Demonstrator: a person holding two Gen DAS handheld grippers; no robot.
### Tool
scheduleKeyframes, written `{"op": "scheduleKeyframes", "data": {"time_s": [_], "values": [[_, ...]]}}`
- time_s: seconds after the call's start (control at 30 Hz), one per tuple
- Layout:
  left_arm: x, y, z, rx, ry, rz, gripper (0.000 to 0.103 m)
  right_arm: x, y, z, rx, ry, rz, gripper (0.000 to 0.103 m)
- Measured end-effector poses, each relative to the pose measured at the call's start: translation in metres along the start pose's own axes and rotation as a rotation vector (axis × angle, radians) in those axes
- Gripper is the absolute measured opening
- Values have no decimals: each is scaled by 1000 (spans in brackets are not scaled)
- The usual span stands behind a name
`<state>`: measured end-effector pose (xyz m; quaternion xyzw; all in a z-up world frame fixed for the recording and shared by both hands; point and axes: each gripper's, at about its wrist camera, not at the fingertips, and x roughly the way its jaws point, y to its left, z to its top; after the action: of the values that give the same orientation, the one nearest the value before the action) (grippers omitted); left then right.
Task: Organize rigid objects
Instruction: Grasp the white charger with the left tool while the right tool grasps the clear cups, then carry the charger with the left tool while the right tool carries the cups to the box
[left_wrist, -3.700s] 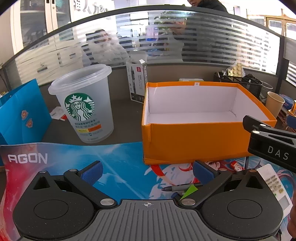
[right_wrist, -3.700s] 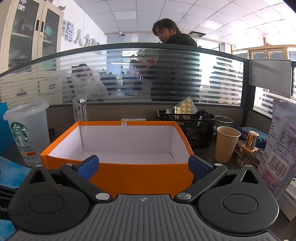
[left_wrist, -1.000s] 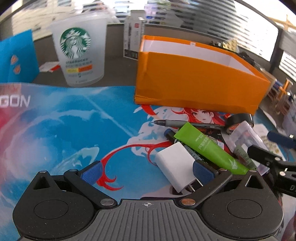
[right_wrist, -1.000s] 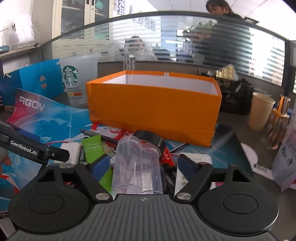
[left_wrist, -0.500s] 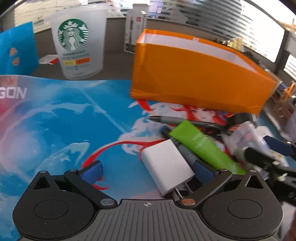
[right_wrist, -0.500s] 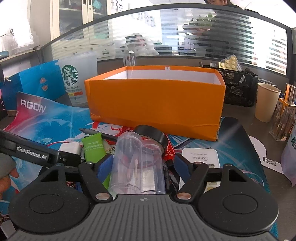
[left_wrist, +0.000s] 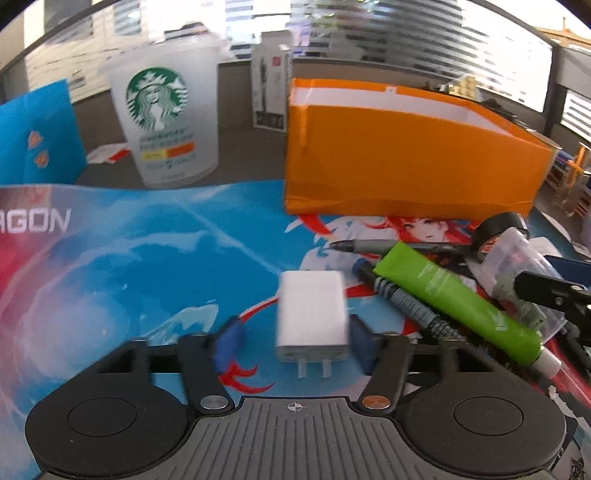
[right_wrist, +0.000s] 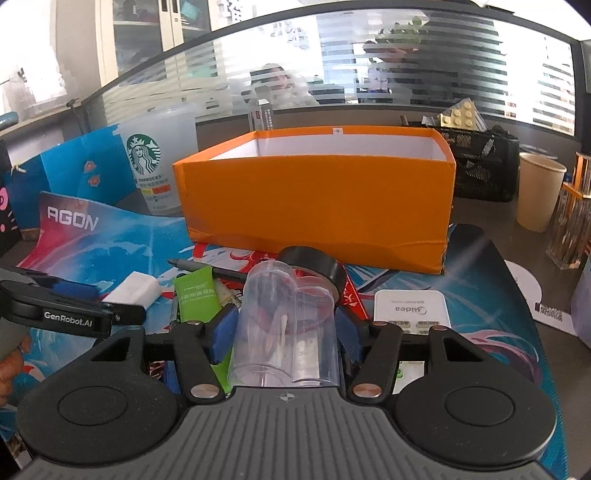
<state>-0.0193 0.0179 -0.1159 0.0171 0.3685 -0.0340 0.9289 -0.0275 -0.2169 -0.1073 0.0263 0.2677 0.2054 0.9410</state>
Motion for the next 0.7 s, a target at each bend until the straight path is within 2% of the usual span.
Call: {"op": "scheduleKeyframes", "data": {"time_s": [0.07,0.13,0.27,0.7], "values": [[0,-1,0,5,-6,-5,50,0,-1,0,1,2,0,55],[0,-2,1,17,-17,-16,37,1,1,-1,-10,2,-7,55],[0,-1,2,31,-19,-30,37,0,7,-2,-35,-2,-26,55],[-4,15,8,-26,7,-85,36,-11,12,5,-34,-35,-44,54]]}}
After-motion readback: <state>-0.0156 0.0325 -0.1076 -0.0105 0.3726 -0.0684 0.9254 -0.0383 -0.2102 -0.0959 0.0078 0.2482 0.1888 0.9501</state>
